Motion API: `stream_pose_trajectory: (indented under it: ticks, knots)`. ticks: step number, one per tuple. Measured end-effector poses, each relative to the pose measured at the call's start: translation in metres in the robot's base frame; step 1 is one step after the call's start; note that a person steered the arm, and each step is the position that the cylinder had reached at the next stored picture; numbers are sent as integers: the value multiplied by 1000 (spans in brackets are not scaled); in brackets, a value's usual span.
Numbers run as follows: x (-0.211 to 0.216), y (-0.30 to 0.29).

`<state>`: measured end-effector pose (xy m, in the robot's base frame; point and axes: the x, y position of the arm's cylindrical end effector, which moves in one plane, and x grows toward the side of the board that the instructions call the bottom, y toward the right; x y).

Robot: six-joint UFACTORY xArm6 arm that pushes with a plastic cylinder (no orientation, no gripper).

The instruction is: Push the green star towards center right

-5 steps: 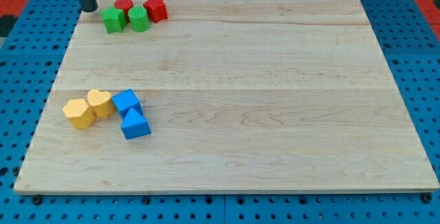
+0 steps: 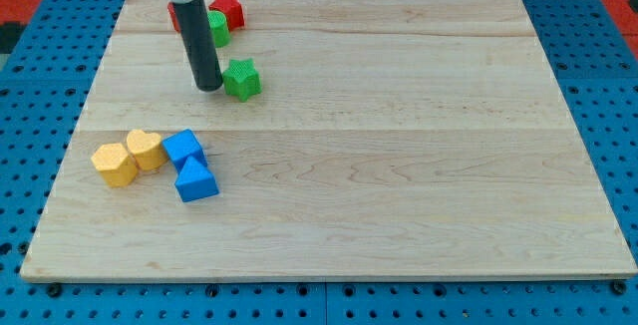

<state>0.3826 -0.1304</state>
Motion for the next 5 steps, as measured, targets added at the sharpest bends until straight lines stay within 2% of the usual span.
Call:
stream_pose_trajectory:
  ticks: [1,4,5]
  knots:
    - [0,65]
    - [-11,12]
    - [-12,33]
